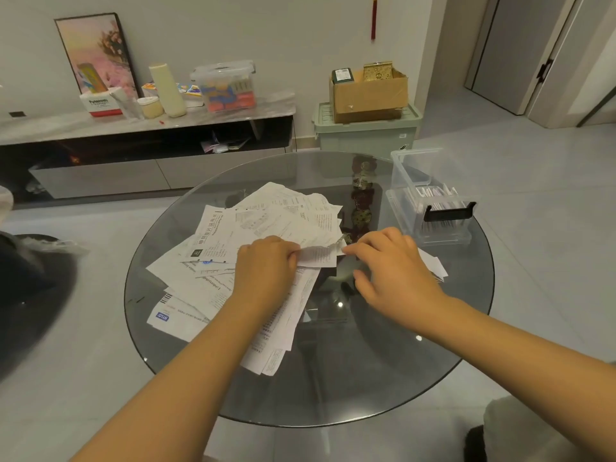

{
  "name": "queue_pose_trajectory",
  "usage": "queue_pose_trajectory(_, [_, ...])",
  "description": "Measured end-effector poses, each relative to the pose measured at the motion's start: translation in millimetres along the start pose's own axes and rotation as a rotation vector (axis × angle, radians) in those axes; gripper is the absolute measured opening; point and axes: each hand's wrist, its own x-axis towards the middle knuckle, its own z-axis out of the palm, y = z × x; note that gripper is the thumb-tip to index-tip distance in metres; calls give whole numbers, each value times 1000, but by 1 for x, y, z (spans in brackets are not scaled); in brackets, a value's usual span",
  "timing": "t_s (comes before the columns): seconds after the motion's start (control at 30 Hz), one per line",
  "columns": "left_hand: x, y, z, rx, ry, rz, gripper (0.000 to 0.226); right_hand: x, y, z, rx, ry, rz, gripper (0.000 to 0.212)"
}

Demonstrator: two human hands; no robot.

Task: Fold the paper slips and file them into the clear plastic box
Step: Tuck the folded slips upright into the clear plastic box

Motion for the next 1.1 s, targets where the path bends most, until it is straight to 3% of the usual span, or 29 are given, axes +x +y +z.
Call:
queue_pose_trajectory(0.2, [-24, 5, -9, -310, -110, 118, 26, 1, -4, -11, 42, -78, -19, 53])
queue_pose_trajectory(0.4, [-56, 2, -16, -454, -274, 37, 28, -3, -1, -12, 113, -265, -61, 15])
queue_pose_trajectory(0.5, [-68, 0, -21, -486, -298, -34, 21, -8, -6, -21, 232, -383, 36, 18])
queue_pose_trajectory(0.67, [-78, 1, -22, -546, -209, -147, 37, -8, -11, -24, 383, -363, 167, 23])
queue_pose_trajectory(0.8, [-77, 8, -19, -589, -151, -217, 7, -8, -16, -15, 422, -302, 235, 22])
queue_pose_trajectory(0.97, [-71, 11, -14, -531, -119, -228, 51, -8, -19, -3, 397, -251, 256, 40])
queue_pose_trajectory(1.1, [-68, 10, -9, -494, -107, -243, 84, -7, -19, 5, 294, -237, 214, 69])
